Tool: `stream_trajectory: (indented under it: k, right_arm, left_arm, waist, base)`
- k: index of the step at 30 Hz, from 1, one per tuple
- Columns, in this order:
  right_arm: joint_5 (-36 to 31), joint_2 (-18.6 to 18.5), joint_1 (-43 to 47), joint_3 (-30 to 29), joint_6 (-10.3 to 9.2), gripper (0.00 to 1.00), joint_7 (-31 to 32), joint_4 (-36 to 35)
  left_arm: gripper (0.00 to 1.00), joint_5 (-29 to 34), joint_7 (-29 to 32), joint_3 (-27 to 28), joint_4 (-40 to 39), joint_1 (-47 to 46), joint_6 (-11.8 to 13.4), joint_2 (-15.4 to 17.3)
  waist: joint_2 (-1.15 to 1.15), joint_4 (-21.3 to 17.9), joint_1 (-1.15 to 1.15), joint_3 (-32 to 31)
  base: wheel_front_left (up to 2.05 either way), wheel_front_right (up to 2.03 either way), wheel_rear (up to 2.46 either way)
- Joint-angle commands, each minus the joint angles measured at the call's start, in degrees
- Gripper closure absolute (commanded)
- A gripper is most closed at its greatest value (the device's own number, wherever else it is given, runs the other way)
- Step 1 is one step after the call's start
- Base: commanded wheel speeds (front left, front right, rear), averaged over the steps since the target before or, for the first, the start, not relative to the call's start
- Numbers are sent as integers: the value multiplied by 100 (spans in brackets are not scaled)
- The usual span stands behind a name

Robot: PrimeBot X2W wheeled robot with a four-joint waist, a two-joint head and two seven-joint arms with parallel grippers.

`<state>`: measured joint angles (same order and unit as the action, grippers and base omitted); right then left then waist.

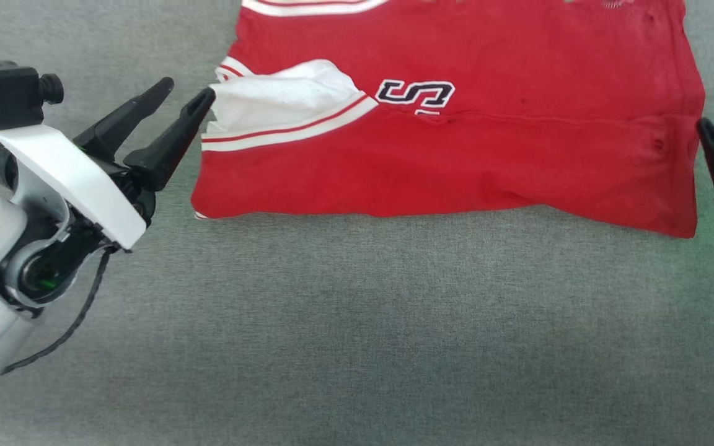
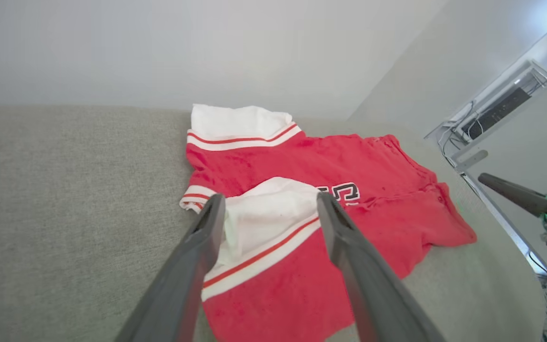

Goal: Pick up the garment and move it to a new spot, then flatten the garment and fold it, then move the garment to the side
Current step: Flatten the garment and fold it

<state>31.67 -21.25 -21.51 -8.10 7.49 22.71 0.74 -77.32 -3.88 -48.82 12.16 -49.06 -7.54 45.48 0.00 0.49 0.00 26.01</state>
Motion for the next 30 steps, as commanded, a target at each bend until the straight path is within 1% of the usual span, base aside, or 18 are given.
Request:
stream_trajectory:
  k: [1,2,3,4,7,10,12,17,21,24,25,26,27,28,29,30]
  right_arm:
    - [-30,-21,73,-33,-1,0,25,-79]
    - [-40,-33,91,-39,-1,0,30,-130]
    - [-48,-33,113,-48,-1,0,40,-210]
    - [-53,-25,122,-56,-1,0,54,-256]
    - [-65,7,171,-49,-1,0,97,-364]
    - [-68,44,146,7,-1,0,115,-467]
    - [-77,50,108,41,-1,0,133,-528]
    - [-104,98,15,42,-1,0,125,-635]
    - [-103,129,-12,109,-1,0,113,-656]
    - [-121,153,15,121,-1,0,119,-714]
    - [-128,144,37,121,-1,0,143,-729]
    - [-128,144,37,121,-1,0,143,-729]
    - [-133,127,68,135,-1,0,173,-746]
    - [-133,94,100,142,-1,0,216,-763]
    - [-143,52,124,149,-1,0,270,-783]
    - [-152,-14,167,174,-1,0,365,-800]
  left_arm:
    - [0,64,103,-93,-194,-113,15,149]
    - [0,16,226,-150,-278,-120,15,240]
    - [0,-54,631,-342,-352,-116,15,395]
    - [0,-94,930,-463,-361,-107,15,464]
    - [0,-177,1753,-793,-483,-213,15,568]
    - [0,-294,2355,-1006,-436,-323,15,628]
    - [0,-434,2575,-1021,-321,-415,15,555]
    - [0,-603,2955,-1107,282,-609,15,334]
    - [0,-597,3487,-1406,802,-669,22,126]
    - [1,-634,3757,-1589,998,-665,31,5]
    - [27,-649,3790,-1613,1003,-672,32,-24]
    - [27,-649,3790,-1613,1003,-672,32,-24]
    - [61,-673,3821,-1627,998,-679,31,-49]
    - [97,-673,3848,-1650,955,-683,31,-75]
    - [100,-708,3857,-1663,910,-675,29,-87]
    - [100,-740,3856,-1659,871,-670,19,-89]
  waist:
    - [0,79,0,-151]
    - [0,98,0,-183]
    - [0,132,0,-233]
    - [0,141,0,-247]
    - [0,141,0,-240]
    - [0,73,0,-163]
    - [0,10,0,-91]
    - [0,-171,0,104]
    - [0,-316,0,202]
    - [0,-388,0,244]
    - [0,-405,0,258]
    - [0,-405,0,258]
    - [0,-418,0,268]
    - [0,-425,0,277]
    - [0,-430,0,287]
    - [0,-429,0,297]
  base:
    - [0,0,0]
    - [0,0,0]
    - [0,0,0]
    - [0,0,0]
    - [0,0,0]
    - [0,0,0]
    - [0,0,0]
    - [0,0,0]
    - [0,0,0]
    - [0,0,0]
    - [0,0,0]
    - [0,0,0]
    - [0,0,0]
    - [0,0,0]
    - [0,0,0]
    - [0,0,0]
